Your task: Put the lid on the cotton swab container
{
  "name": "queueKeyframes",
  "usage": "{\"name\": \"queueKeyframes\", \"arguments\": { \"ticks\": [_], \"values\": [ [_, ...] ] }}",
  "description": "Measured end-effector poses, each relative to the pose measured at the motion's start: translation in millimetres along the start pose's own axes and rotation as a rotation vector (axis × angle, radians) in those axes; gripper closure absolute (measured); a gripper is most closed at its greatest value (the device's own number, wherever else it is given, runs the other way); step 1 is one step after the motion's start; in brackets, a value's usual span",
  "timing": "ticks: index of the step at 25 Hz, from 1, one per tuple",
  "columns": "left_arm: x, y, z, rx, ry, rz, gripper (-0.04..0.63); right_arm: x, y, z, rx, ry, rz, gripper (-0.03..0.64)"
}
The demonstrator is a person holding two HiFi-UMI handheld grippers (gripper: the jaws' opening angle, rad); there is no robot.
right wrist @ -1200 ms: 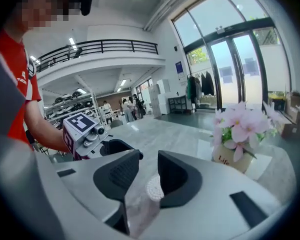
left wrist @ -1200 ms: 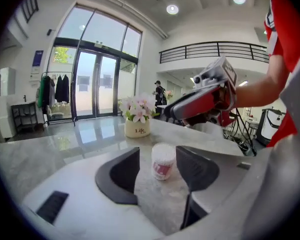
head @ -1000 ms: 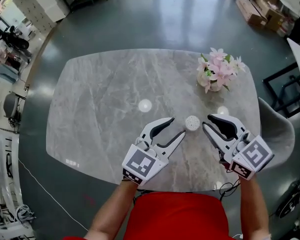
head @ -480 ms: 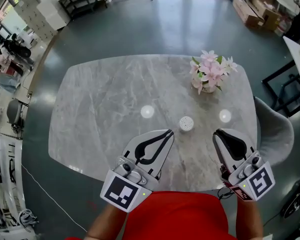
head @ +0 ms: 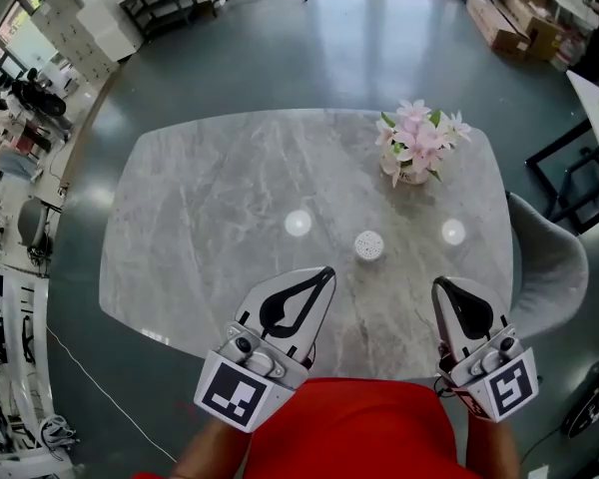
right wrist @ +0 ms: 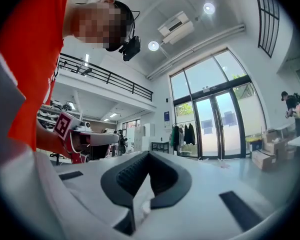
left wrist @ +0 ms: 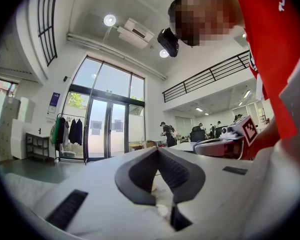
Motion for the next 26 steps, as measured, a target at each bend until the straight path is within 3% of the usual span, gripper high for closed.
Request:
{"name": "queueKeyframes", "arguments": {
  "ticks": [26],
  "values": [
    [7.7,-1.2,0.3,-0.033,-0.001,0.001,0.583,2.3,-5.1,2.2,-0.011,0.011,0.026,0.612]
  ]
}}
Point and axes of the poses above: the fingertips, and each gripper's own axes: y forward along the fingers, x to its right, z out of its top, the point moved 7 cm from there along -y, backward along the fingers, and after that the axes turned 12 degrees about -z, right-handed, at the moved point
